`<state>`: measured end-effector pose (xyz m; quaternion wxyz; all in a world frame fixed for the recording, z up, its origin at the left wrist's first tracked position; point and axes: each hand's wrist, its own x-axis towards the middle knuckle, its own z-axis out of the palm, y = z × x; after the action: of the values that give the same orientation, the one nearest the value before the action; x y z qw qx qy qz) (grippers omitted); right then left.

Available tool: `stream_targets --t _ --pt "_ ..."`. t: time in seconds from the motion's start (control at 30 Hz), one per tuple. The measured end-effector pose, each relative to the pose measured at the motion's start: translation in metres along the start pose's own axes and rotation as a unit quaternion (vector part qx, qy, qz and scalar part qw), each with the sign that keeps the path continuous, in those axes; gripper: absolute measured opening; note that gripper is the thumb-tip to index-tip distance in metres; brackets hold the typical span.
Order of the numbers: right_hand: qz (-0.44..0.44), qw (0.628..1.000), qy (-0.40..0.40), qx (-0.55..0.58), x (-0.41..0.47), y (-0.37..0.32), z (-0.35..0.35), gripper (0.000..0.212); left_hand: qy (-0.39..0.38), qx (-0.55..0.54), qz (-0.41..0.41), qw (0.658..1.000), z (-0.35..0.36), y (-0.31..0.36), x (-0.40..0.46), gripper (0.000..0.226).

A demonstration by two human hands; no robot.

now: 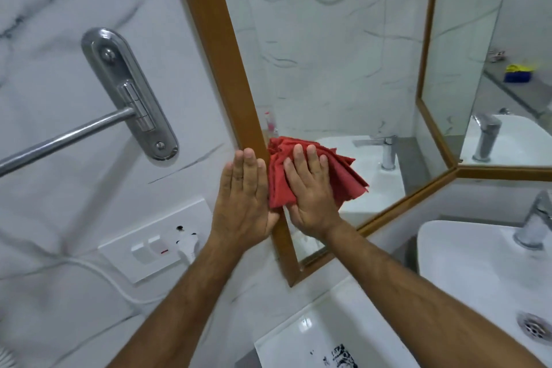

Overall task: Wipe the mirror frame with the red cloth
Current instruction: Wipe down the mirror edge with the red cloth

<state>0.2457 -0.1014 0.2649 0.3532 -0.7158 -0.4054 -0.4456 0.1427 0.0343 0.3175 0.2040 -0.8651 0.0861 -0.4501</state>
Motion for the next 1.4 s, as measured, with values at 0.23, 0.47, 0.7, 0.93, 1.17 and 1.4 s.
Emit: stream_targets --t 0.23,0.47,0.7,0.93,1.17,1.4 --pt "-0.028 1.0 0.002 -0.003 -0.039 0.003 0.02 0.063 -0.002 -0.064 -0.063 0.996 0.022 0.034 -0.018 0.093" --pt "-0.215 0.973 -0.065 -0.046 -0.054 0.053 -0.006 0.038 -0.023 -0.023 -0.018 0.999 0.031 0.039 -0.064 0.093" --pt "-0.13 0.991 -0.012 -0.016 -0.065 0.034 0.019 0.039 -0.005 0.012 -0.006 1.0 0.056 0.038 -0.079 0.101" --pt "-0.194 0.97 -0.142 -0.049 -0.146 0.05 0.019 0.039 -0.004 -0.01 -0.008 1.0 0.042 0.033 -0.082 0.102" --pt "-0.051 0.992 -0.095 -0.07 -0.101 0.035 0.015 0.056 -0.006 0.045 -0.016 0.999 0.032 0.018 -0.056 0.095" --pt "-0.112 0.986 -0.103 -0.072 -0.137 0.037 0.031 0.044 0.012 0.033 0.044 0.998 0.04 0.017 -0.059 0.093"
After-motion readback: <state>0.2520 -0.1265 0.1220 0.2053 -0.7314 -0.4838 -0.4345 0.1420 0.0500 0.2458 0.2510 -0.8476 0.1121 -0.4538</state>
